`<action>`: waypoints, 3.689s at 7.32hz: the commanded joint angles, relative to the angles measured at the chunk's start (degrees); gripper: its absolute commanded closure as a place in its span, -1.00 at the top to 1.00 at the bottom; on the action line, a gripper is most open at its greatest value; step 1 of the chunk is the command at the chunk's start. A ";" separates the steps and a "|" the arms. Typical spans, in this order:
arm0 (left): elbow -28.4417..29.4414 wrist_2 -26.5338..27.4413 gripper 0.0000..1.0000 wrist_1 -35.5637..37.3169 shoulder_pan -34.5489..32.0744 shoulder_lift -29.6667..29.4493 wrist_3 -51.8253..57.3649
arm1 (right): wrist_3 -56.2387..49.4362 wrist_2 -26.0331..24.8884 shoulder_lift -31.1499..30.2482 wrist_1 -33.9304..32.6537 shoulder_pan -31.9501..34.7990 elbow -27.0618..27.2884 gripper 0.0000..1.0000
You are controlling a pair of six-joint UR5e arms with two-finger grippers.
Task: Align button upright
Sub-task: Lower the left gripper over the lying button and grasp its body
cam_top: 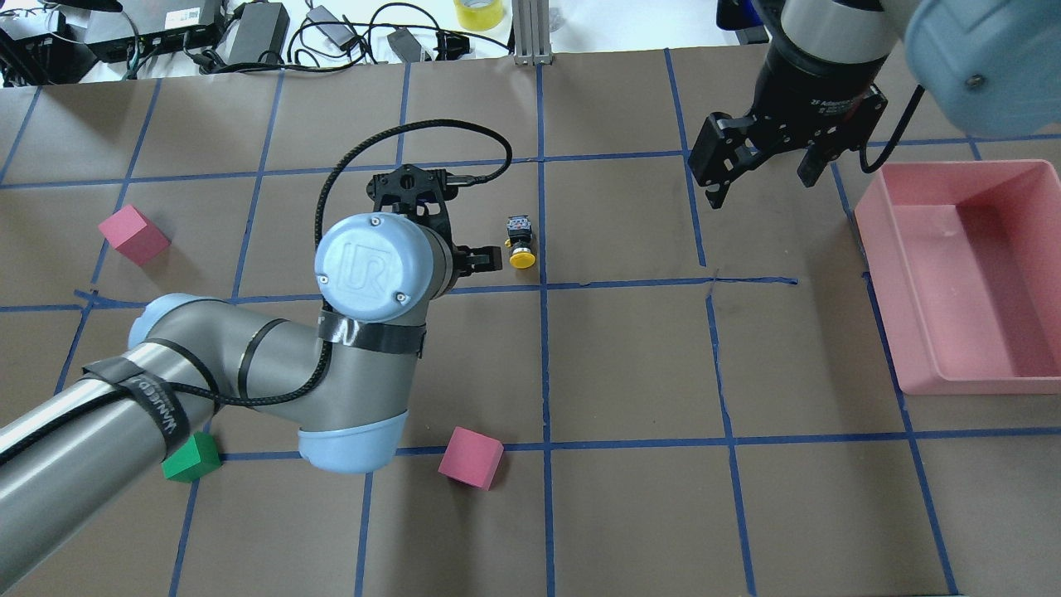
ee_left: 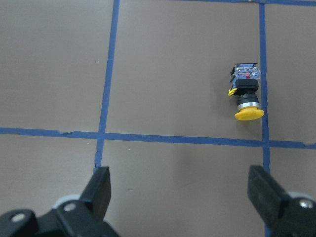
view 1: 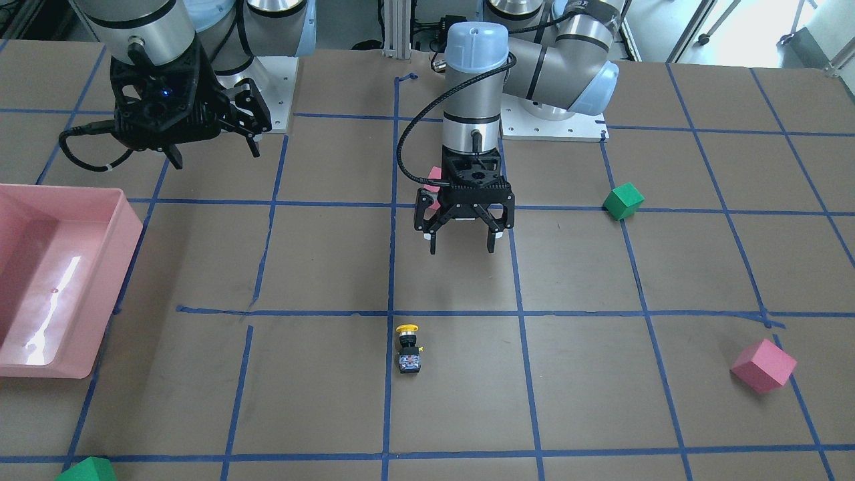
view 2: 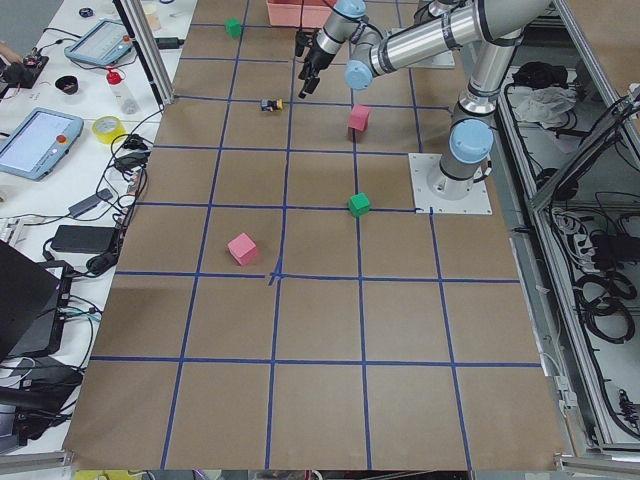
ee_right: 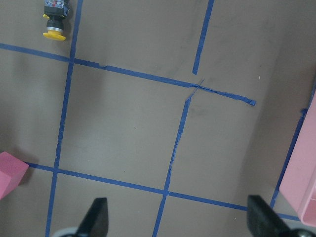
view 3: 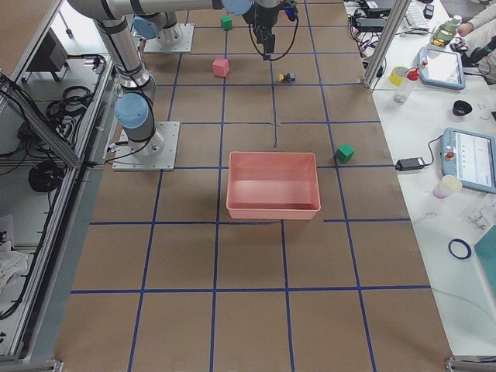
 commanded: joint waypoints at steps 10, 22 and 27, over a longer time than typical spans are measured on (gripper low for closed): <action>0.75 11.73 0.88 37.12 -10.52 -25.70 -6.27 | 12.94 -0.20 -1.12 2.73 -0.32 -0.11 1.00; 6.82 10.07 0.87 38.90 -7.01 -31.50 -1.35 | 12.79 -4.49 -1.30 4.66 -0.32 -0.11 1.00; 7.52 9.03 0.58 38.81 -6.92 -32.12 -1.36 | 12.79 -5.12 -1.30 4.58 -0.32 -0.11 1.00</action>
